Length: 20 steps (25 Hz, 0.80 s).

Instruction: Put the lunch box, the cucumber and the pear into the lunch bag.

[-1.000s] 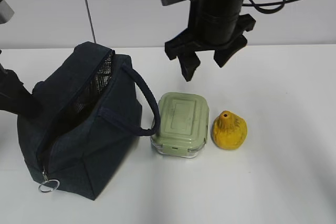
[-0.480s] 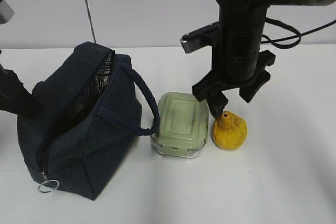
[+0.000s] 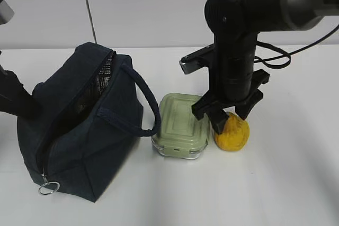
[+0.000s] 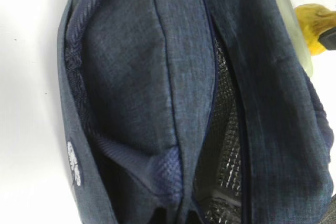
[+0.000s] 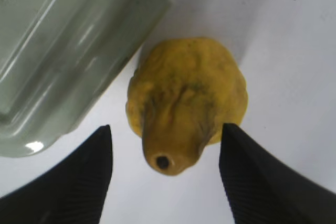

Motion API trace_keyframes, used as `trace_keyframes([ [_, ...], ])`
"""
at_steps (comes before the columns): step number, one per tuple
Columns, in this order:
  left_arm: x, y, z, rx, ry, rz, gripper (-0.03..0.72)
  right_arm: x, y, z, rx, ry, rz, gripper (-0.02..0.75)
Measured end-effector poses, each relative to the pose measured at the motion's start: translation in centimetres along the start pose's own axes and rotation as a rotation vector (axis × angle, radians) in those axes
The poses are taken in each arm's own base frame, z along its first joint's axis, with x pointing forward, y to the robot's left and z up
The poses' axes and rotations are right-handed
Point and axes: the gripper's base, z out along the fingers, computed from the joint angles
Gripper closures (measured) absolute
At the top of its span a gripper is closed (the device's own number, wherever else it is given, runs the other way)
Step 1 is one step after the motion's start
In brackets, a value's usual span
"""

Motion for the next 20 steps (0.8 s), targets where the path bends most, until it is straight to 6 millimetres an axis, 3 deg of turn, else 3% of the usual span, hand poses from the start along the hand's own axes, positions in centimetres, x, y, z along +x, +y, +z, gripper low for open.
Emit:
trace_keyframes([
  [3,0.0,0.0,0.0,-0.001,0.0,0.0,0.686,-0.3,0.1,1.0,0.002,0.01,-0.006,0.3],
  [5,0.0,0.0,0.0,-0.001,0.001,0.001,0.686,-0.3,-0.1,1.1,0.029,0.008,-0.019,0.492],
  [6,0.0,0.0,0.0,-0.001,0.001,0.001,0.686,-0.4,-0.2,1.1,0.04,0.005,-0.022,0.533],
  [10,0.0,0.0,0.0,-0.001,0.001,0.001,0.686,-0.3,-0.6,0.0,0.066,-0.025,-0.019,0.568],
  [13,0.0,0.0,0.0,-0.001,0.001,0.001,0.686,0.3,-0.9,-4.3,0.037,-0.144,-0.002,0.572],
  [15,0.0,0.0,0.0,-0.001,0.001,0.001,0.686,0.6,-0.6,-8.3,0.001,-0.269,-0.015,0.573],
  [20,0.0,0.0,0.0,-0.002,0.001,0.001,0.686,1.0,3.3,-15.7,-0.157,-0.538,-0.15,0.574],
])
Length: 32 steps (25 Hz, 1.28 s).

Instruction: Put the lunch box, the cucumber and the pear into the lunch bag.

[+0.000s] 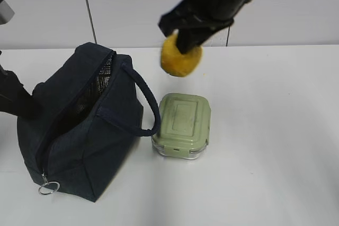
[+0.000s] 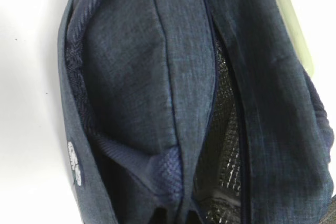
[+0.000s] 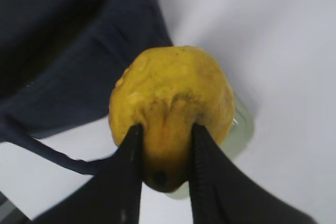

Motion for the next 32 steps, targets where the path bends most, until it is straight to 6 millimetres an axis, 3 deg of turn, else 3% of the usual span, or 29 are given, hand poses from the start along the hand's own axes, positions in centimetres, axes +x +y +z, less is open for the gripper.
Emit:
trace_keyframes([
  [4,0.0,0.0,0.0,0.0,0.001,0.0,0.686,-1.6,3.8,-1.0,-0.084,-0.114,-0.075,0.574],
  [9,0.0,0.0,0.0,0.0,0.002,0.0,0.686,-2.2,7.2,-0.5,-0.134,-0.181,-0.145,0.575],
  [14,0.0,0.0,0.0,0.0,0.002,0.0,0.686,-2.3,9.5,2.2,-0.163,-0.166,-0.187,0.576],
  [22,0.0,0.0,0.0,0.0,0.002,0.0,0.686,-0.7,10.2,8.8,-0.16,0.028,-0.205,0.573],
  [25,0.0,0.0,0.0,0.0,0.002,0.0,0.686,-0.6,10.3,9.2,-0.166,0.038,-0.199,0.474],
  [28,0.0,0.0,0.0,0.0,0.002,0.0,0.686,-0.6,10.3,9.2,-0.172,0.032,-0.194,0.256],
  [30,0.0,0.0,0.0,0.0,0.002,0.0,0.686,-0.8,10.3,8.8,-0.174,0.015,-0.193,0.156],
  [32,0.0,0.0,0.0,0.0,0.002,0.0,0.686,-1.2,9.7,7.4,-0.171,-0.016,-0.178,0.131],
])
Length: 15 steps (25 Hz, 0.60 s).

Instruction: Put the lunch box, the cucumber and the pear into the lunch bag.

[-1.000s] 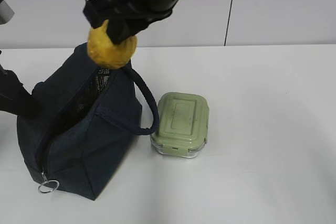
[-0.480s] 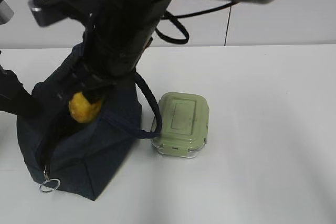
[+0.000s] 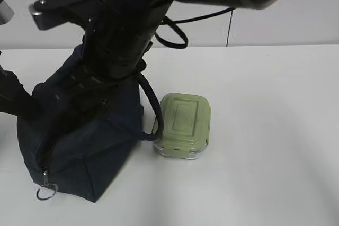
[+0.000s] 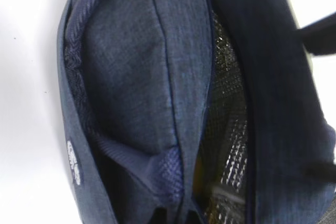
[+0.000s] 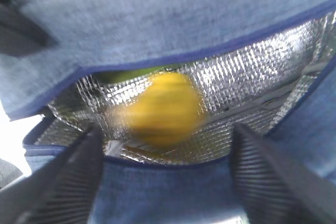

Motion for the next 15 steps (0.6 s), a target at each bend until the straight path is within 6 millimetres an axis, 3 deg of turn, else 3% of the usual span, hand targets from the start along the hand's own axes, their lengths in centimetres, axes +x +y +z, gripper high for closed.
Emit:
trace_keyframes([
  [2,0.0,0.0,0.0,0.001,0.002,0.0,0.686,0.1,-0.7,-1.5,0.009,-0.025,0.034,0.149],
  [5,0.0,0.0,0.0,0.001,0.002,0.0,0.686,1.8,-4.1,-3.2,0.039,-0.029,0.142,0.177],
  [9,0.0,0.0,0.0,0.002,0.003,0.0,0.686,7.3,-9.7,-3.8,0.014,-0.003,0.404,0.181],
  [15,0.0,0.0,0.0,0.003,0.004,0.0,0.687,14.7,-15.6,-3.5,-0.188,-0.11,0.792,0.183],
])
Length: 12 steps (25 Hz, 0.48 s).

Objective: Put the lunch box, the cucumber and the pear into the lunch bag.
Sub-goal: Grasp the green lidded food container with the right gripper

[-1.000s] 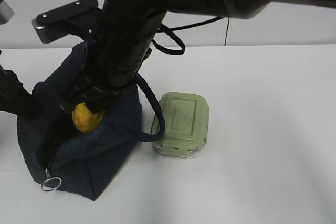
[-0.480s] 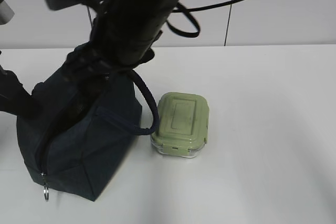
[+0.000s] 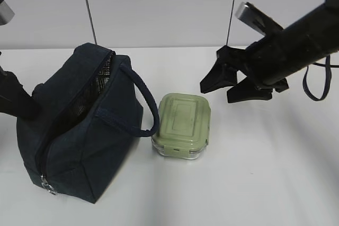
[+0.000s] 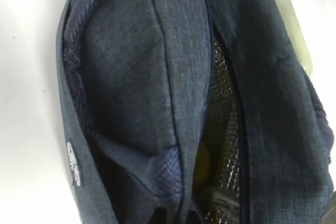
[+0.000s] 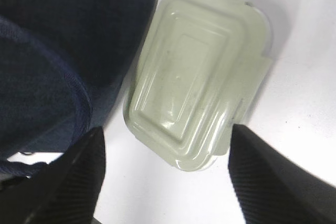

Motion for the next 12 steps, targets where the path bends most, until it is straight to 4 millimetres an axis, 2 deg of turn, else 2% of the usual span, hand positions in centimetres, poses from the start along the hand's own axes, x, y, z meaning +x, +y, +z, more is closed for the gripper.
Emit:
trace_keyframes([
  [2,0.0,0.0,0.0,0.0,0.0,0.0,0.687,0.0,-1.4,-0.1,-0.049,-0.026,0.061,0.184],
  [6,0.0,0.0,0.0,0.0,0.0,0.0,0.687,0.0,-3.1,1.7,-0.191,-0.022,0.164,0.183],
  [8,0.0,0.0,0.0,0.001,0.003,0.001,0.687,0.5,-3.7,2.5,-0.249,-0.024,0.204,0.184],
  [12,0.0,0.0,0.0,0.0,0.003,0.001,0.687,2.4,-6.0,4.1,-0.259,-0.013,0.261,0.183],
])
